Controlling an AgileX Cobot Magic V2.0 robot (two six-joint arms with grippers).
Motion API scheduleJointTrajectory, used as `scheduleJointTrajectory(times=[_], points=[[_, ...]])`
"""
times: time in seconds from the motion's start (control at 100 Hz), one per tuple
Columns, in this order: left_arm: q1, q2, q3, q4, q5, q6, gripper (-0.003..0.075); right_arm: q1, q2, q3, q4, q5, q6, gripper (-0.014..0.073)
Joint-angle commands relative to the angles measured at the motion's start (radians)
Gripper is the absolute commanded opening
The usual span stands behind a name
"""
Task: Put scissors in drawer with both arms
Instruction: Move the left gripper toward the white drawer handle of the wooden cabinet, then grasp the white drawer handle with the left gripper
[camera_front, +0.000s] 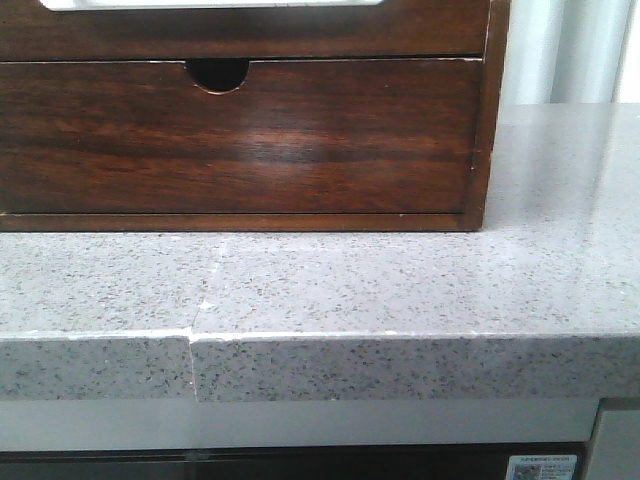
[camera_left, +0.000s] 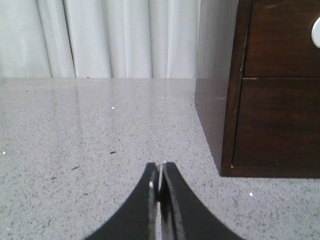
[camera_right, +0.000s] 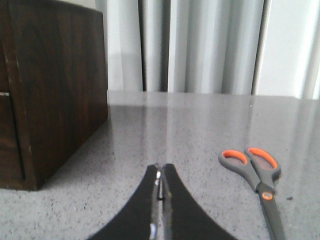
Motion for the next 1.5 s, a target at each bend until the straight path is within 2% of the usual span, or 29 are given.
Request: scheduleJointTrajectory(times=[0.0,0.15,0.28,0.47,0.64,0.77,1.04,1.49], points=[[-0.004,-0.029,0.032,-0.010,-0.125,-0.008,-0.0020,0.002,-0.022,0.009,0.014,-0.114,-0.008,-0.0069],[-0.004,-0.027,-0.020,-0.135,-0.135,-0.008,-0.0020,0.002,-0.022,-0.049,0.073,-0.115,-0.008,-0.0069],[-0.004,-0.011,-0.124,-0.178,-0.065,-0.008,-0.0020,0.002,0.007,-0.152,0.077,-0.086,-0.008,-0.0069],[-0.004,0.077,-0.319,-0.176,0.093,-0.008,-0.0020,0.002,0.149,-0.348,0.070,0.084,-0.008,-0.0069],[-0.004,0.216,-0.488,-0.169,0.265,0.012,-0.0020,0.002,0.325,-0.505,0.008,0.285,-0.008,-0.0069],[-0.004,0.319,-0.584,-0.150,0.360,0.012,-0.0020,0.002,0.447,-0.575,-0.024,0.352,-0.008,-0.0069],[-0.004,0.419,-0.605,-0.143,0.368,0.012,-0.0020,0.002,0.596,-0.591,-0.042,0.366,-0.008,-0.0069],[-0.004,0.423,-0.605,-0.150,0.368,0.012,-0.0020,0.002,0.695,-0.591,-0.042,0.366,-0.008,-0.0069]])
